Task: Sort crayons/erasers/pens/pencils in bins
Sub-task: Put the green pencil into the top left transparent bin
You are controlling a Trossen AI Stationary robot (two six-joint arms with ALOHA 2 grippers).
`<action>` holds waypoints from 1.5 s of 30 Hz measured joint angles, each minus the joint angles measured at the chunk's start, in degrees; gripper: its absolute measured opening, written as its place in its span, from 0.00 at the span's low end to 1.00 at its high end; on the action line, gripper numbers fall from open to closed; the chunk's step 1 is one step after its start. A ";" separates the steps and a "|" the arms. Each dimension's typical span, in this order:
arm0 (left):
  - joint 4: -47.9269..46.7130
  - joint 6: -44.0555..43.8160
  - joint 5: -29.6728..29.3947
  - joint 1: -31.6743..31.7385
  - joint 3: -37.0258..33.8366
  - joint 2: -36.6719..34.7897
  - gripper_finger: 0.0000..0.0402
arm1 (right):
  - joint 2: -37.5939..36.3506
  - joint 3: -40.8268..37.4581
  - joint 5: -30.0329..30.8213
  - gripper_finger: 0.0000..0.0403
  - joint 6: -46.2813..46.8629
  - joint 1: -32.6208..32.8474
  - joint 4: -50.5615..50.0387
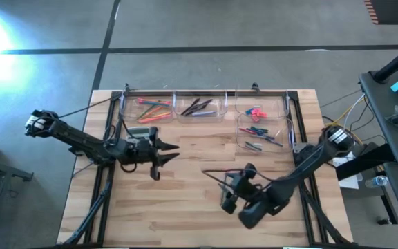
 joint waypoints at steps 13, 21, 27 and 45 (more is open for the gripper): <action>-10.42 -7.52 -9.37 -0.40 10.08 11.04 0.24 | -16.74 -20.27 -5.82 0.46 -25.97 3.78 35.14; -25.56 -7.54 -9.32 -0.47 24.28 18.49 0.24 | -26.16 -31.08 -12.43 0.41 -38.24 3.78 55.18; -32.15 -10.21 -9.28 -0.51 31.95 22.89 0.24 | -29.58 -33.01 -12.45 0.40 -41.16 3.76 55.10; -55.98 -28.79 -5.01 -0.78 48.14 43.80 0.24 | -35.70 -33.64 -12.42 0.32 -40.55 5.61 44.31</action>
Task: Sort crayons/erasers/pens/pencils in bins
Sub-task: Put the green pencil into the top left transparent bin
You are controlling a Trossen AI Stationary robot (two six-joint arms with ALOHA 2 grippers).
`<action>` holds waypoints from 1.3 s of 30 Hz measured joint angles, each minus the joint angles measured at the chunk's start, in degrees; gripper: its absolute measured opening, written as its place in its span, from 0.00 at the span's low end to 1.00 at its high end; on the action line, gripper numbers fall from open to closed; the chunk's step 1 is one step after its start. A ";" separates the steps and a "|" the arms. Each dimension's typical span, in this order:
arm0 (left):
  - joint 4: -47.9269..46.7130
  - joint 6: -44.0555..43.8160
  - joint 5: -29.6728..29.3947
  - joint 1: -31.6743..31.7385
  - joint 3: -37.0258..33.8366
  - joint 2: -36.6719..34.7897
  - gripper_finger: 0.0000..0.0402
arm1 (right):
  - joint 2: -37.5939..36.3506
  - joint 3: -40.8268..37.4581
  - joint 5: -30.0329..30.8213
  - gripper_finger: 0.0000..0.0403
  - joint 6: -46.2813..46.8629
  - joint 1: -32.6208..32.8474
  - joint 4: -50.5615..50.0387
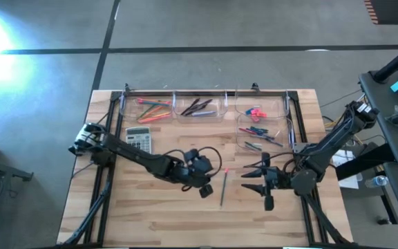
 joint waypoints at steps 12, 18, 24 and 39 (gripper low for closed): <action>14.88 2.36 4.28 -0.46 1.94 7.29 0.31 | -0.10 -0.66 -0.02 0.27 0.42 0.18 0.04; 12.54 0.28 7.26 -0.05 3.62 9.82 0.48 | -0.10 -0.68 0.02 0.24 0.20 0.16 0.07; 1.67 -2.87 7.36 0.07 9.71 12.14 0.61 | -0.10 -0.73 1.60 0.23 -0.60 0.16 0.49; -8.07 -8.78 7.16 0.28 16.38 16.99 0.61 | -0.10 -0.75 1.57 0.21 -0.48 0.16 0.50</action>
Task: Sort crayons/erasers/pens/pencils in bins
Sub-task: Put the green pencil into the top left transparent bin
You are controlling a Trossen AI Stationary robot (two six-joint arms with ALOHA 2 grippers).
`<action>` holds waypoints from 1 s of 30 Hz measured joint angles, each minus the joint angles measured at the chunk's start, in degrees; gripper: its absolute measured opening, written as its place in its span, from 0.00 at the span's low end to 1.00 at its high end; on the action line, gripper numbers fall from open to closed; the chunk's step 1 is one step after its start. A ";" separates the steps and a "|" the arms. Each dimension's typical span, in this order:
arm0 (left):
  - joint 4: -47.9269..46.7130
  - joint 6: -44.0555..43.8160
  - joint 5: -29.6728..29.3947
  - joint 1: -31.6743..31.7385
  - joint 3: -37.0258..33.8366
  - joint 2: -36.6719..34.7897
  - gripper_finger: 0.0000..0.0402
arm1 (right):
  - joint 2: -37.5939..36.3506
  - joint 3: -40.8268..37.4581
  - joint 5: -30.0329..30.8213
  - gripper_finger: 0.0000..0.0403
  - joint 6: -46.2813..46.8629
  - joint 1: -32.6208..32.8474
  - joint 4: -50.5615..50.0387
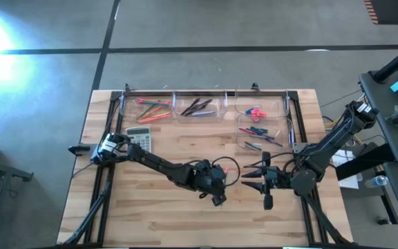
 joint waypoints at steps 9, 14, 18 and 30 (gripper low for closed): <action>1.20 0.07 -0.28 0.00 -0.16 4.41 0.61 | -0.44 0.00 0.29 0.20 -0.14 -0.02 0.01; 3.79 0.08 -1.59 -0.02 -0.02 5.82 0.61 | -0.37 0.00 1.40 0.20 -0.20 -0.02 -0.06; 5.16 0.50 -3.02 -0.02 0.00 6.49 0.61 | -0.33 0.00 1.44 0.19 -0.20 -0.04 -0.04; 4.65 6.66 -6.12 -0.13 1.29 8.77 0.61 | -0.33 -0.04 1.53 0.20 -0.57 -0.06 -0.04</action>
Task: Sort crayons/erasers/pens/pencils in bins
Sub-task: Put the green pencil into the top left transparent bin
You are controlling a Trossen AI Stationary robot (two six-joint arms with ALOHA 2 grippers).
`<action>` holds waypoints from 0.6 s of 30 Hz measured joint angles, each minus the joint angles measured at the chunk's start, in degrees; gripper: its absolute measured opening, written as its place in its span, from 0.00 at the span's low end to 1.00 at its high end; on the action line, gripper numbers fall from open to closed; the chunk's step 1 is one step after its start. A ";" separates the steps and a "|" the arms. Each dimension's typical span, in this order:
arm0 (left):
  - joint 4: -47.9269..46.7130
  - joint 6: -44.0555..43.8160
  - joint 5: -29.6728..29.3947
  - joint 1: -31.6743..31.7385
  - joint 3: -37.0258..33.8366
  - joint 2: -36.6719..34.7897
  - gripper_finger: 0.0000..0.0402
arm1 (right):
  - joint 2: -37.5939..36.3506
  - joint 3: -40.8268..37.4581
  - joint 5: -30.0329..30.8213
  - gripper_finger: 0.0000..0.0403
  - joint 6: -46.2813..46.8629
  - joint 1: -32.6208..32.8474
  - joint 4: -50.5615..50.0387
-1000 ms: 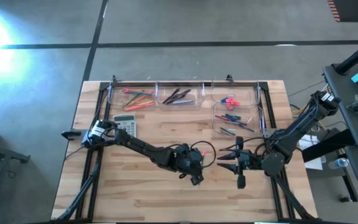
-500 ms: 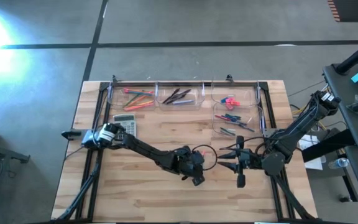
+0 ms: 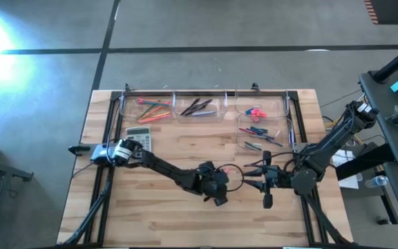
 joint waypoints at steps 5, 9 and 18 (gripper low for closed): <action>-4.79 1.31 -0.16 0.00 2.18 1.55 0.61 | 0.00 0.00 0.00 0.18 -0.02 -0.01 0.01; -10.36 1.17 -0.35 -0.02 2.64 1.15 0.61 | 0.00 -0.15 -0.02 0.18 0.15 -0.01 -0.07; -25.25 3.95 3.57 0.03 2.60 -2.01 0.61 | 0.00 -0.46 -0.04 0.19 0.51 -0.01 -0.42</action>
